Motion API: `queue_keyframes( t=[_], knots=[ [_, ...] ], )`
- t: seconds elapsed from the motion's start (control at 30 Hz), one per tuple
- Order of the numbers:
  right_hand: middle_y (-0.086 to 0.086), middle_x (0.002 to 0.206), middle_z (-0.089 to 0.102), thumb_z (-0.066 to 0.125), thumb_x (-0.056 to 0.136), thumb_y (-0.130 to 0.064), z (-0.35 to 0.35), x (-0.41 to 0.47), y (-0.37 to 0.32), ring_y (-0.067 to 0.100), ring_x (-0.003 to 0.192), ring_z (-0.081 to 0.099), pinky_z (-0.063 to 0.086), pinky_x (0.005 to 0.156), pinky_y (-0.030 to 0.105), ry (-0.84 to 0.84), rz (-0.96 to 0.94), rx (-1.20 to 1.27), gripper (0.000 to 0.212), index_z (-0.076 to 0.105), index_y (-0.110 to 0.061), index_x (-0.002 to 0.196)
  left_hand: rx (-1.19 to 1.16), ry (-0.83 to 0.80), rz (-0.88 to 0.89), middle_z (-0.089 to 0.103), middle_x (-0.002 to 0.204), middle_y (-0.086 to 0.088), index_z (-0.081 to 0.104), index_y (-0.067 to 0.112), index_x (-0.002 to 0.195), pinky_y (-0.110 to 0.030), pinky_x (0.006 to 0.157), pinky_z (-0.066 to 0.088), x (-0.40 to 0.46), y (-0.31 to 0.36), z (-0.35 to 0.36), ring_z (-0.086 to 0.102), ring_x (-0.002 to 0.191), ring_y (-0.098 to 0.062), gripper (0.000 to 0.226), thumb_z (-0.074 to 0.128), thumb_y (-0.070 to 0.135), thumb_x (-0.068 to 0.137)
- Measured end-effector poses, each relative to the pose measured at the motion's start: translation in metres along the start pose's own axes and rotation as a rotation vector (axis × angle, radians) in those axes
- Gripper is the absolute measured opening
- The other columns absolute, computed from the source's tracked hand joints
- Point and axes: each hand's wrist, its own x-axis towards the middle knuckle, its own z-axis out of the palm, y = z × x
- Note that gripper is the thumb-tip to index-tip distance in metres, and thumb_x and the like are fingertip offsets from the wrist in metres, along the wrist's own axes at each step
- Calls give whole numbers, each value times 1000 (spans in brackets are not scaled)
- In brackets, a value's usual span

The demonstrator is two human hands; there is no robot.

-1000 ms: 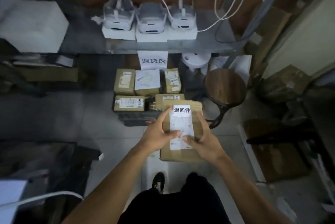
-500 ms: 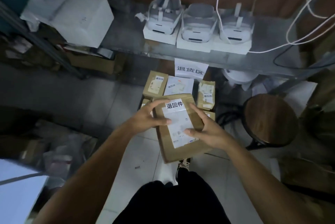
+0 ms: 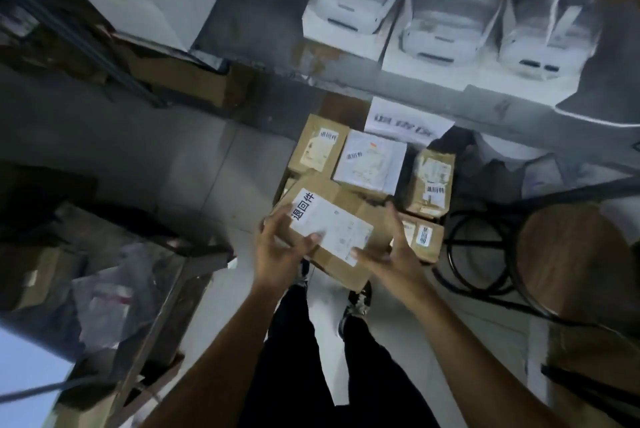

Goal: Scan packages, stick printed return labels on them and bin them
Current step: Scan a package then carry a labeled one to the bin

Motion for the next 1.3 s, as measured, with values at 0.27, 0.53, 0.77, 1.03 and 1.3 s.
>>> queue_keyframes(
  t=[0.27,0.53,0.77,1.03,1.3],
  knots=[
    [-11,147,41,88,58,-42,75,113,63,14,132,47,55,95,41,-75,99,-92,107,23,-63,141,150,56,-141,39,139,5,44,43,141,-2,81,46,88,-104,0,39,117,7,85,89,32,70],
    [-8,154,33,90,67,-31,103,226,133,9,138,32,47,102,37,-21,53,-161,115,14,-52,150,191,48,-80,37,140,3,36,43,143,-13,79,55,186,-193,16,47,122,-9,97,92,33,65],
    [-13,145,30,89,69,-24,103,237,156,-8,123,23,36,82,0,-11,10,-208,116,12,-42,154,143,72,-6,38,141,-5,34,36,144,-29,83,60,186,-227,29,46,128,-13,96,92,28,67],
    [-9,153,27,90,67,-31,98,243,151,-7,124,21,28,96,15,-26,14,-278,118,12,-43,154,162,88,-11,30,141,-1,27,41,145,-17,77,56,182,-225,32,41,116,19,96,89,28,72],
    [-3,161,16,88,63,-48,98,241,147,30,146,21,34,107,58,-30,32,-406,122,4,-48,152,312,12,66,25,146,0,19,45,145,-1,75,46,178,-220,20,41,122,5,96,84,37,75]
  ],
)
